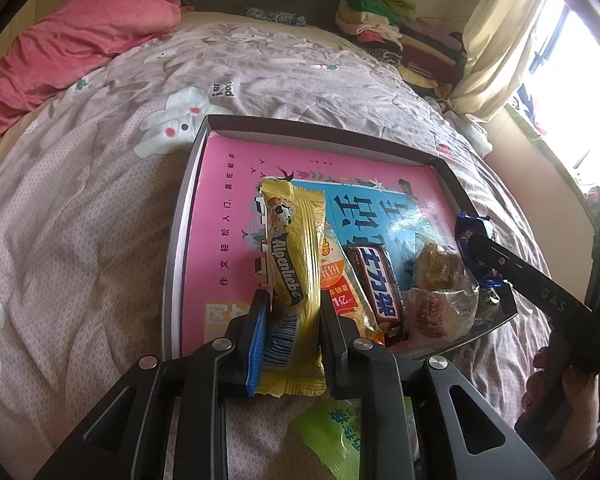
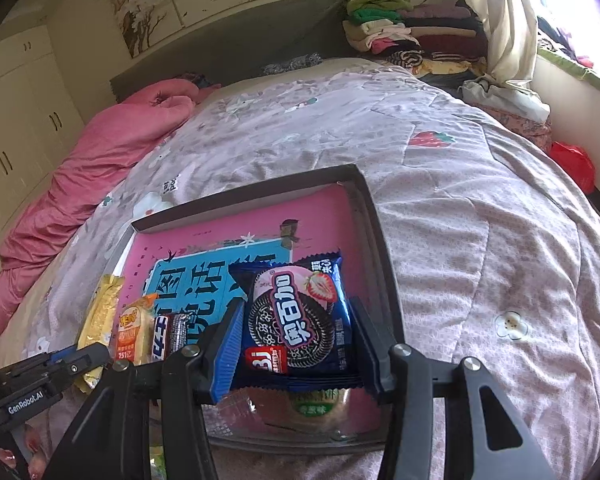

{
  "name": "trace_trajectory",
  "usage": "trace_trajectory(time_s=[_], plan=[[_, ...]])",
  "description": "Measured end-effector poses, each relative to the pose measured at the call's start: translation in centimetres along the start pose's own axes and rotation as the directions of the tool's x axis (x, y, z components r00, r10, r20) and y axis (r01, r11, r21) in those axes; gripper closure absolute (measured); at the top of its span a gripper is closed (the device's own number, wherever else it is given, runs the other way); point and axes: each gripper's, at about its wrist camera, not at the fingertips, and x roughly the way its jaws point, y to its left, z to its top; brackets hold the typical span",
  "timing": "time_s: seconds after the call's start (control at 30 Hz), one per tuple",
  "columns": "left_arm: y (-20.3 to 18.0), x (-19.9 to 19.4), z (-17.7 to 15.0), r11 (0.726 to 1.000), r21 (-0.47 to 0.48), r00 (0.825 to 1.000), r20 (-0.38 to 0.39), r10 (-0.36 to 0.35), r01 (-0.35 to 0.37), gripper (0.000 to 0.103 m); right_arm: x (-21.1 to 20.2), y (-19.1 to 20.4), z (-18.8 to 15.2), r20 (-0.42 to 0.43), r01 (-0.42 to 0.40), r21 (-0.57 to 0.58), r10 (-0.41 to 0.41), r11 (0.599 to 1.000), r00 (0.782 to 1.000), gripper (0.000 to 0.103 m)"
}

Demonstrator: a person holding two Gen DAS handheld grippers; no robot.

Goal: Organize snacks
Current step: 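Open the left gripper to drop the Alpenliebe pack while the right gripper releases the cookie pack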

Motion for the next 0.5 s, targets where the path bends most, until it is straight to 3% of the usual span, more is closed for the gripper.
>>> trace_trajectory(time_s=[0.5], plan=[[0.1,0.2,0.1,1.000,-0.008,1.000,-0.001,0.004,-0.004,0.079,1.6,-0.7,1.5,-0.059,0.014,0.050,-0.011,0.999,0.998,0.052]])
